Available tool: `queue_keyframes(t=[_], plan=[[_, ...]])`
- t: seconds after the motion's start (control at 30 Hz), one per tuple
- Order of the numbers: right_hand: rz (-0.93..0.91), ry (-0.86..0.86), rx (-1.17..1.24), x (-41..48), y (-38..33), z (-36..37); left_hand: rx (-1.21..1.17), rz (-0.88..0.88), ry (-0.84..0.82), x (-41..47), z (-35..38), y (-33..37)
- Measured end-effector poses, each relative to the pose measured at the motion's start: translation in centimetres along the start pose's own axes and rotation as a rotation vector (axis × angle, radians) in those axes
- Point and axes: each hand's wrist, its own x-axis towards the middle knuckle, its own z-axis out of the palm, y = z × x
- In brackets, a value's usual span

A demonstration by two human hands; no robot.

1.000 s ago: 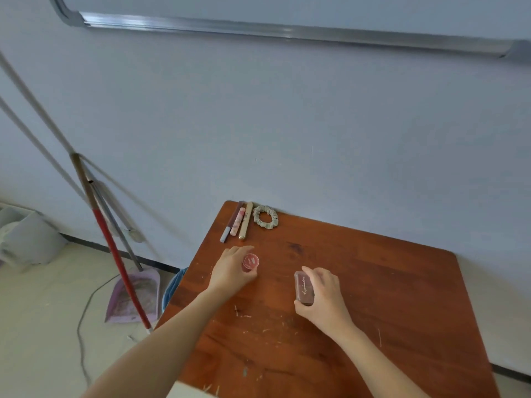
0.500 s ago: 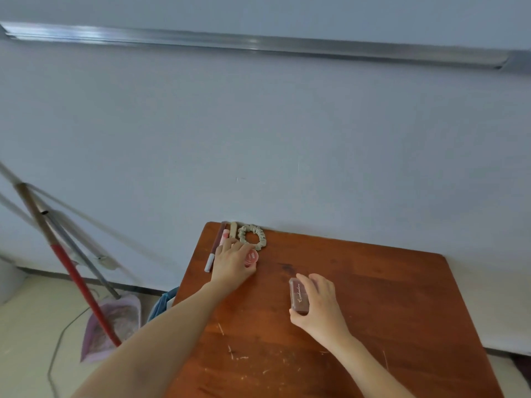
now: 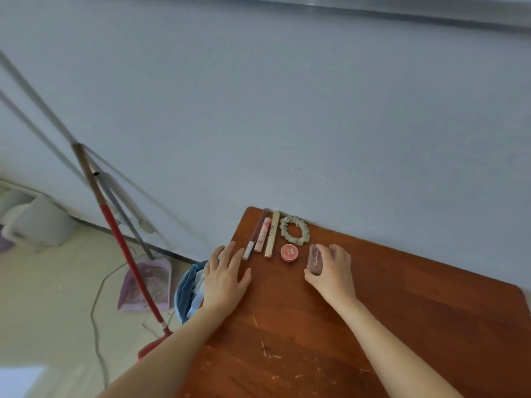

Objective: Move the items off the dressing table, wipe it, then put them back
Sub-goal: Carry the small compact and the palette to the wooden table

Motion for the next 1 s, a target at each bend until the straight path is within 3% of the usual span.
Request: queue_keyframes(t=[0.2,0.47,0.63,1.0], plan=[[0.034,0.01,-0.022,1.7,-1.1,0.5,0.062,0.01,-0.122,-1.2,0.7,-1.3],[0.0,-0.037,-0.07,0.3,-0.5,-1.2,0.082,-0.009,-0.164,-1.1,0.6,-1.0],[-0.025,0.01,-0.049,-2.0,0.6,-3.7,0.086,0.041,-0.09,-0.9,-0.7,0.2],[-0.118,0.039,-0.086,-7.3,1.2,-10.1,-0.077,0.335,0.083,0.3,-5.3,7.1]])
